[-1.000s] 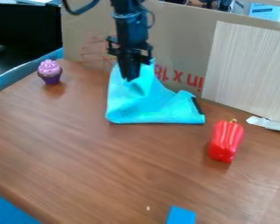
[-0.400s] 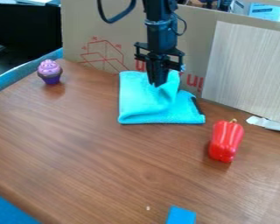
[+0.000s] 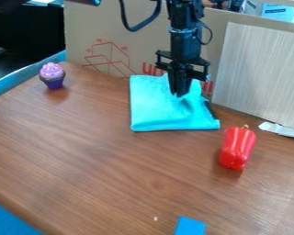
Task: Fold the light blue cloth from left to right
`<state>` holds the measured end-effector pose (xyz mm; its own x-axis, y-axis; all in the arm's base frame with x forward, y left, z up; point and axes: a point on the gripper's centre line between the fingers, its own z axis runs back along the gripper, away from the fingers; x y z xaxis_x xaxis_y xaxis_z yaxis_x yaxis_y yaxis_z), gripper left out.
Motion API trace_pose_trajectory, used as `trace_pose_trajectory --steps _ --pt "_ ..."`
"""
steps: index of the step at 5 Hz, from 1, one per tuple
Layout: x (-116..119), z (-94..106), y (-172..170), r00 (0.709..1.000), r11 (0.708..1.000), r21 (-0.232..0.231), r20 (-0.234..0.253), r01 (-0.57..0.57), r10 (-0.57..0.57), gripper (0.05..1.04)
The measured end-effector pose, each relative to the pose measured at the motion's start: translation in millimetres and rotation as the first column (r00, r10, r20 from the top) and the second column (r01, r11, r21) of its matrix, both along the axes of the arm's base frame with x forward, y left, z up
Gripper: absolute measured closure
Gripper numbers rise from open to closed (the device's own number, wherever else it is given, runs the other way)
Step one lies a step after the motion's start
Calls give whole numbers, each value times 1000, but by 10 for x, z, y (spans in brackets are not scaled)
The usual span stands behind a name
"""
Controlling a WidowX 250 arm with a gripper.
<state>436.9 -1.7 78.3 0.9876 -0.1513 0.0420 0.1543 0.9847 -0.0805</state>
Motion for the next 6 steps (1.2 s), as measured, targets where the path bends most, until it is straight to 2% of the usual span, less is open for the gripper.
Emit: trace_pose_trajectory --steps 1,2,3,4,5,6 --pt "-2 -13 -67 1000 1000 0 -4 8 -8 861" --pt "14 -34 -92 1000 1000 -12 9 6 -6 606" --pt "16 -36 -115 1000 1000 -22 11 7 -7 298" --pt "5 -15 -135 1000 997 -73 3 -10 10 91" --pt "-56 193 -29 999 993 -116 46 -16 21 83" --pt "-199 647 137 989 987 -162 144 -6 29 83"
